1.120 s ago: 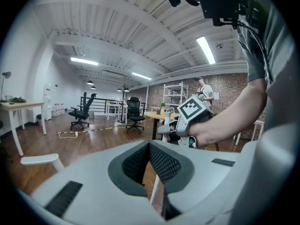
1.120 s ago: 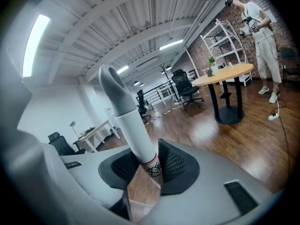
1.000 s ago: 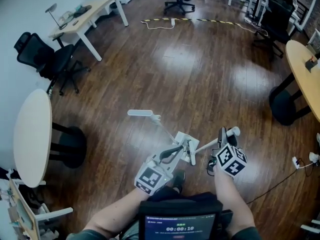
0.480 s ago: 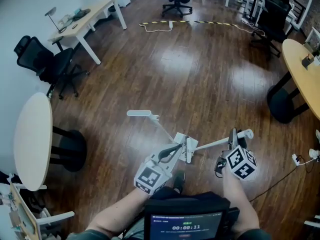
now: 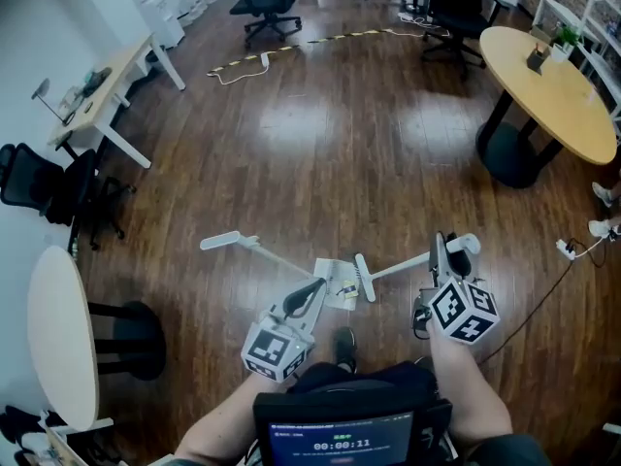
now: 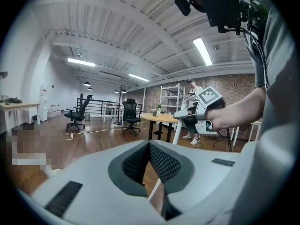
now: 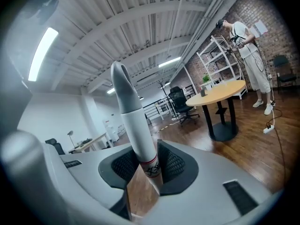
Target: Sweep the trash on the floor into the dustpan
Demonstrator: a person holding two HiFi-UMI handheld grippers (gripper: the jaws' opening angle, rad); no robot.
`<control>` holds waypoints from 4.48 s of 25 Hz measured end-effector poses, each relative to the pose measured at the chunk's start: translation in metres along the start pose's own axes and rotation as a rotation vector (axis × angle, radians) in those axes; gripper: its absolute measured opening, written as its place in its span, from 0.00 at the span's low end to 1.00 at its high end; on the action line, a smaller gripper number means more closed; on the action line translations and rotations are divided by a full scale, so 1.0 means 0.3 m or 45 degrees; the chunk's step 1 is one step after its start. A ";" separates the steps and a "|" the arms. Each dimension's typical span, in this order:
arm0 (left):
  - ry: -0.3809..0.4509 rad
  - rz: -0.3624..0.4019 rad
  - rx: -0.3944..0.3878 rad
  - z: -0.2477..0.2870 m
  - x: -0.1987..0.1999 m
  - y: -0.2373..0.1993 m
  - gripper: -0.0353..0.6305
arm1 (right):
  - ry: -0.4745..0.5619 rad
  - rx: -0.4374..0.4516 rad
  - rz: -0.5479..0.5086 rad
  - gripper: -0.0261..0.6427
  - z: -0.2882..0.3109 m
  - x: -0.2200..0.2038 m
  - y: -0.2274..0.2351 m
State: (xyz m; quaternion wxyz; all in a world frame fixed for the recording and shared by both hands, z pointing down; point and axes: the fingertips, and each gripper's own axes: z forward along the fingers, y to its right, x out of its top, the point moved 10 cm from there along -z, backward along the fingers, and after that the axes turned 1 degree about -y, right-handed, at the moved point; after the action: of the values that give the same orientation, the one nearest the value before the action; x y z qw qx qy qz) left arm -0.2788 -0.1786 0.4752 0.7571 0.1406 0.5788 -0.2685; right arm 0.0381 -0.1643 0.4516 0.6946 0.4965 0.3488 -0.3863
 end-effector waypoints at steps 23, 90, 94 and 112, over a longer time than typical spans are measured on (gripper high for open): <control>0.054 0.060 -0.191 0.196 0.116 0.750 0.05 | 0.121 -0.217 -0.137 0.22 -0.758 0.305 0.691; 0.233 -0.104 -0.103 -0.174 0.210 0.426 0.05 | 0.143 -0.005 -0.394 0.18 -0.638 0.265 0.151; 0.280 -0.069 -0.134 -0.099 0.355 0.545 0.05 | 0.142 0.019 -0.394 0.18 -0.761 0.422 0.259; 0.320 0.028 -0.111 0.098 0.673 0.886 0.05 | 0.301 0.088 -0.512 0.18 -1.138 0.804 0.514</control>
State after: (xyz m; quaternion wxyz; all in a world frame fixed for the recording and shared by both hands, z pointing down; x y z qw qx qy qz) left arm -0.0663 -0.0262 0.2654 0.6869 0.1464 0.6786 -0.2150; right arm 0.2502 0.1493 0.2169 0.5406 0.4825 0.5062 -0.4676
